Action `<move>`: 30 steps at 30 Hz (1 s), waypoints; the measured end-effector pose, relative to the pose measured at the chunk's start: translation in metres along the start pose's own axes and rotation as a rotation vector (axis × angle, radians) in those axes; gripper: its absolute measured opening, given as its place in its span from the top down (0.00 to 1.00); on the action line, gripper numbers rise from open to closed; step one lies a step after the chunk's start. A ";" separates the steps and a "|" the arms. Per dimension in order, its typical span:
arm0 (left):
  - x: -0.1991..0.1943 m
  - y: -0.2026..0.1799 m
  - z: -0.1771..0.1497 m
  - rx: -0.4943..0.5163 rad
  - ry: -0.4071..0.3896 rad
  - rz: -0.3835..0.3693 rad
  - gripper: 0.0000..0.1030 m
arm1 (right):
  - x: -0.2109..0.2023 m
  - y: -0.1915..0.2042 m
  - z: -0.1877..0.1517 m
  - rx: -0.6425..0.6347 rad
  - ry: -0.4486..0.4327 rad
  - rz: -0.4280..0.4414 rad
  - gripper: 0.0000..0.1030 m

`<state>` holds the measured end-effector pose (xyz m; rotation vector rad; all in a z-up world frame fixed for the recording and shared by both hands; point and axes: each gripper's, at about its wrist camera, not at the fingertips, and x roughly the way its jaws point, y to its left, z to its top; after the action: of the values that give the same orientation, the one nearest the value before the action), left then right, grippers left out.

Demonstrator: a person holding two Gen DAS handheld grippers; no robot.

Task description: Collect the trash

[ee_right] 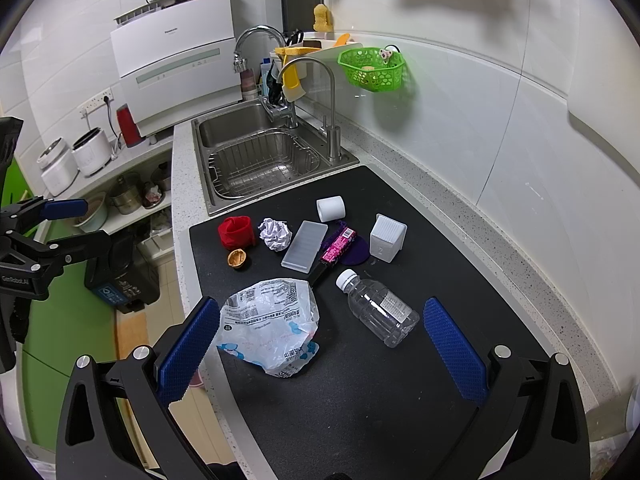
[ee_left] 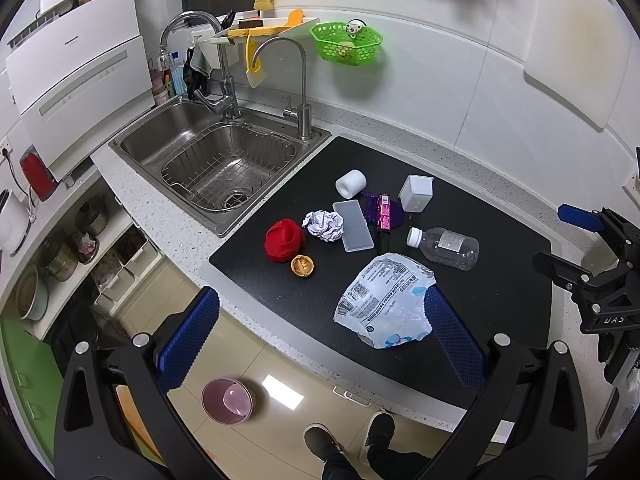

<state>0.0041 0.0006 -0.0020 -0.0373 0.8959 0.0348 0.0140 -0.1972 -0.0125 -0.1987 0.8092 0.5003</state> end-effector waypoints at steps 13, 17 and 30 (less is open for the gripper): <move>0.001 0.001 0.002 0.000 0.001 0.004 0.03 | 0.001 0.000 0.000 0.000 0.002 0.000 0.05; -0.001 0.001 0.002 -0.001 0.001 0.002 0.03 | 0.001 0.000 0.000 0.001 0.001 0.000 0.05; -0.001 0.000 0.001 0.000 0.001 0.003 0.03 | 0.011 -0.006 -0.003 0.008 0.011 0.017 0.05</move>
<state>0.0039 0.0006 -0.0006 -0.0356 0.8971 0.0375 0.0217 -0.1994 -0.0230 -0.1871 0.8240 0.5126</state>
